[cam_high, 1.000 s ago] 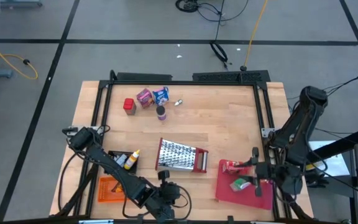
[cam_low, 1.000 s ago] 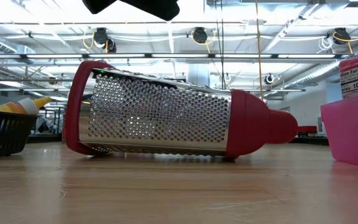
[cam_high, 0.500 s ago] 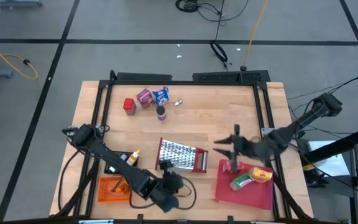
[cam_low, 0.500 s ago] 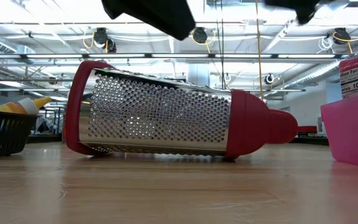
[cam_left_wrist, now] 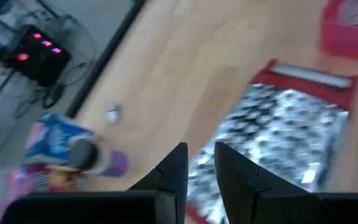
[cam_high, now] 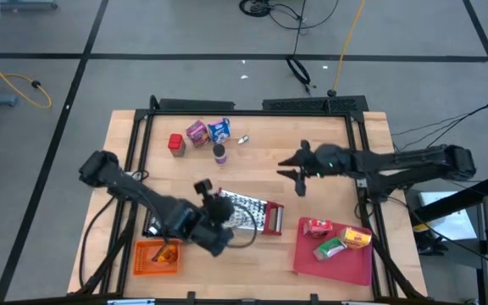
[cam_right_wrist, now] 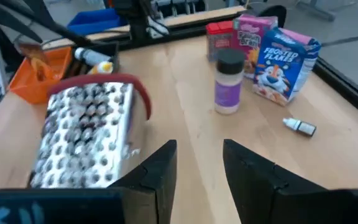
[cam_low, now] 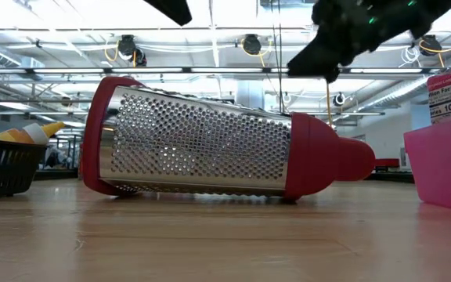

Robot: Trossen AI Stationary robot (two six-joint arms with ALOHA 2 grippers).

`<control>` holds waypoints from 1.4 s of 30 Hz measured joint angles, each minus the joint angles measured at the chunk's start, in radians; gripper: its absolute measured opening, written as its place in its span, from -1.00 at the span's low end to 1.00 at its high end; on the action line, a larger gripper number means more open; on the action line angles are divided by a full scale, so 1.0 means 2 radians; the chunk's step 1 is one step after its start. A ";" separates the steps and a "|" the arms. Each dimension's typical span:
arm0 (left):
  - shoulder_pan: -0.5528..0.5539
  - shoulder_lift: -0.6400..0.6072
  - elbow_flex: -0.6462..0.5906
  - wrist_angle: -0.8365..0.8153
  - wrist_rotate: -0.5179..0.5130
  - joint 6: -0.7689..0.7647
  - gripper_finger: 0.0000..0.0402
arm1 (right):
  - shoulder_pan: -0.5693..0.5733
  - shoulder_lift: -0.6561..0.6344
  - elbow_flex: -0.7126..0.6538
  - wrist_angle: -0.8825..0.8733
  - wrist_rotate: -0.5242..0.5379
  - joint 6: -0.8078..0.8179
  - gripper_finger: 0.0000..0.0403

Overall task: Pick & Place Kitchen Items
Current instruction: Put the violet seasoning bottle into the orange bin

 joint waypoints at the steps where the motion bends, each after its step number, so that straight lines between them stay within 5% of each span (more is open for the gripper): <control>1: 0.006 -0.006 0.000 -0.012 -0.001 0.000 -0.60 | -0.018 0.008 0.000 0.012 -0.018 -0.002 -0.37; 8: 0.076 -0.060 -0.041 -0.043 0.000 0.028 -0.60 | -0.088 0.062 0.008 0.059 -0.117 -0.016 -0.37; 13: 0.147 -0.129 -0.125 0.006 0.037 0.059 -0.60 | -0.092 0.077 0.008 0.072 -0.129 -0.024 -0.37; 20: 0.256 -0.217 -0.248 0.188 0.171 0.170 -0.60 | -0.090 0.076 0.008 0.073 -0.129 -0.026 -0.37; 27: 0.353 -0.230 -0.306 0.287 0.297 0.228 -0.58 | -0.088 0.075 0.008 0.074 -0.130 -0.026 -0.37; 31: 0.393 -0.223 -0.320 0.309 0.343 0.240 -0.43 | -0.085 0.075 0.008 0.073 -0.130 -0.026 -0.37; 42: 0.411 -0.223 -0.322 0.314 0.360 0.225 0.19 | -0.082 0.075 0.009 0.074 -0.130 -0.034 -0.37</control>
